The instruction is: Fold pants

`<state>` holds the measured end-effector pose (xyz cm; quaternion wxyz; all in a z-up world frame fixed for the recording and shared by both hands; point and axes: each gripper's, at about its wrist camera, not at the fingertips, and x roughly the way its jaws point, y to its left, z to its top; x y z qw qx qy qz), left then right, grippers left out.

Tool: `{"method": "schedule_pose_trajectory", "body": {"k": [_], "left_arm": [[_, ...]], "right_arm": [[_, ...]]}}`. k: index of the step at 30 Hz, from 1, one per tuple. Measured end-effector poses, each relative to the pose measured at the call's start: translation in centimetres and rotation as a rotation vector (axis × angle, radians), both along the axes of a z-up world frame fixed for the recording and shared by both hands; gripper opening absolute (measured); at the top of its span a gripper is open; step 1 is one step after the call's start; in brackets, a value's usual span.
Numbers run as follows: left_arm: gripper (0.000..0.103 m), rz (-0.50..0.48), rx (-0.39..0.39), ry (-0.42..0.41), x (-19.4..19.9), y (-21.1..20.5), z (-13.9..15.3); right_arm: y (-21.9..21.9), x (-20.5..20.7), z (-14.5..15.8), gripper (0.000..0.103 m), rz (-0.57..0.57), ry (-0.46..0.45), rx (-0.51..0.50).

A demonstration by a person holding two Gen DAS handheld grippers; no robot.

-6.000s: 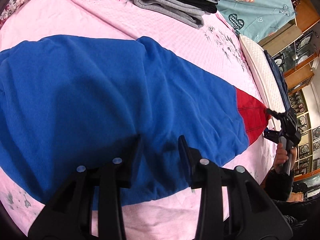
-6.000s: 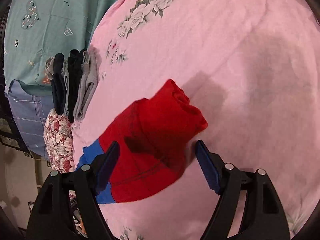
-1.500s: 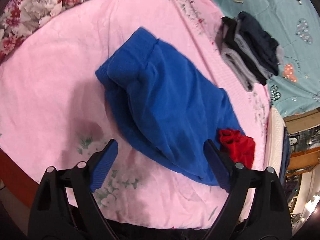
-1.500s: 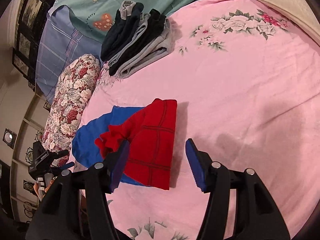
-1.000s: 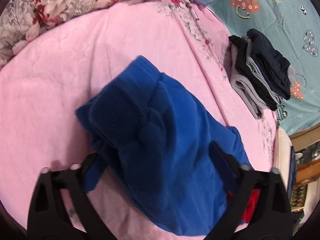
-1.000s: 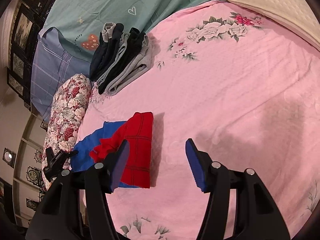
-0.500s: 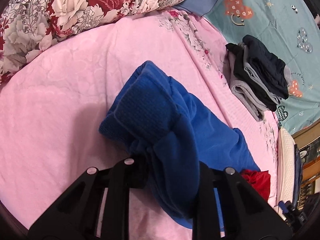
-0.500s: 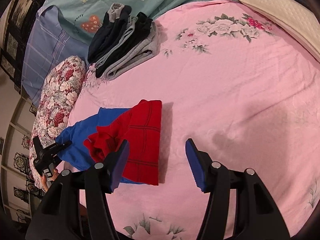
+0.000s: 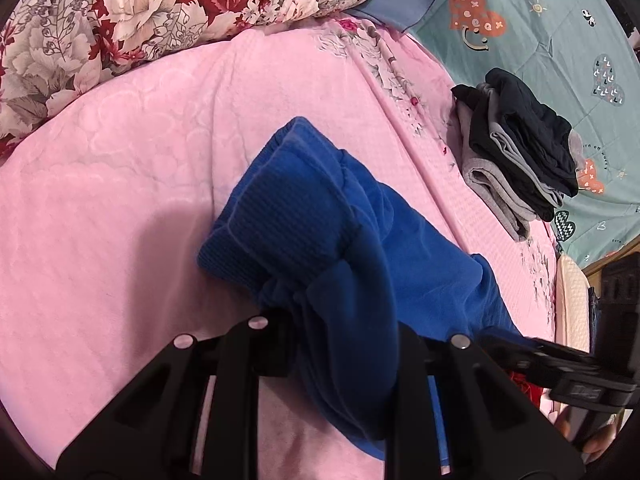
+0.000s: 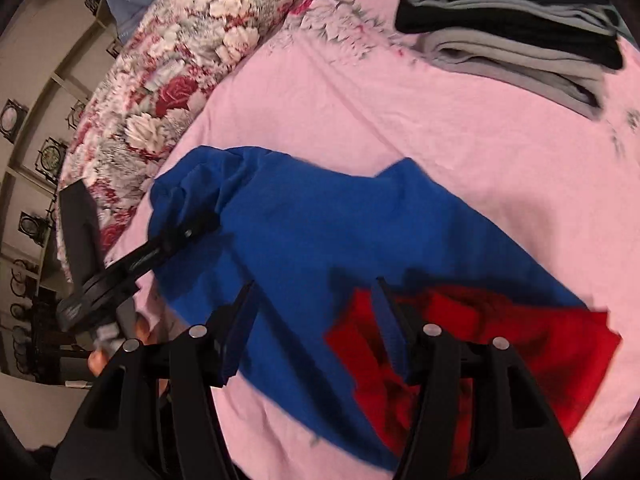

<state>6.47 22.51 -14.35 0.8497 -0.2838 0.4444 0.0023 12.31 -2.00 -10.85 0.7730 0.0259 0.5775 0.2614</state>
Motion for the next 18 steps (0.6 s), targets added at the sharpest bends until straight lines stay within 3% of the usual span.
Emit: {"method": "schedule_pose_trajectory", "body": {"k": [2,4,5,8,11,15,18], "left_arm": [[0.019,-0.003,-0.003,0.000,0.0,0.1,-0.1],[0.019,-0.005,-0.014,0.010,0.2,0.2,-0.4],[0.019,-0.004,-0.022,0.008,0.2,0.3,-0.3],[0.019,-0.012,-0.009,0.006,0.2,0.1,-0.1],[0.019,-0.024,0.043,-0.004,0.0,-0.6,0.9],[0.019,-0.072,0.192,-0.065,-0.9,-3.2,4.1],[0.019,-0.120,0.305,-0.127,-1.8,-6.3,6.9]], "right_arm": [[0.7,0.8,-1.4,0.033,0.005,0.032,-0.010],[1.6,1.1,-3.2,0.032,0.023,0.073,-0.014],[1.9,1.0,-3.5,0.032,0.024,0.047,-0.030],[1.6,0.5,-2.4,0.032,0.022,0.048,-0.032],[-2.2,-1.1,1.6,0.033,-0.023,-0.008,0.120],[-10.6,-5.8,6.1,0.049,-0.174,-0.183,0.129],[-18.6,-10.3,6.5,0.049,-0.359,-0.238,0.109]]}}
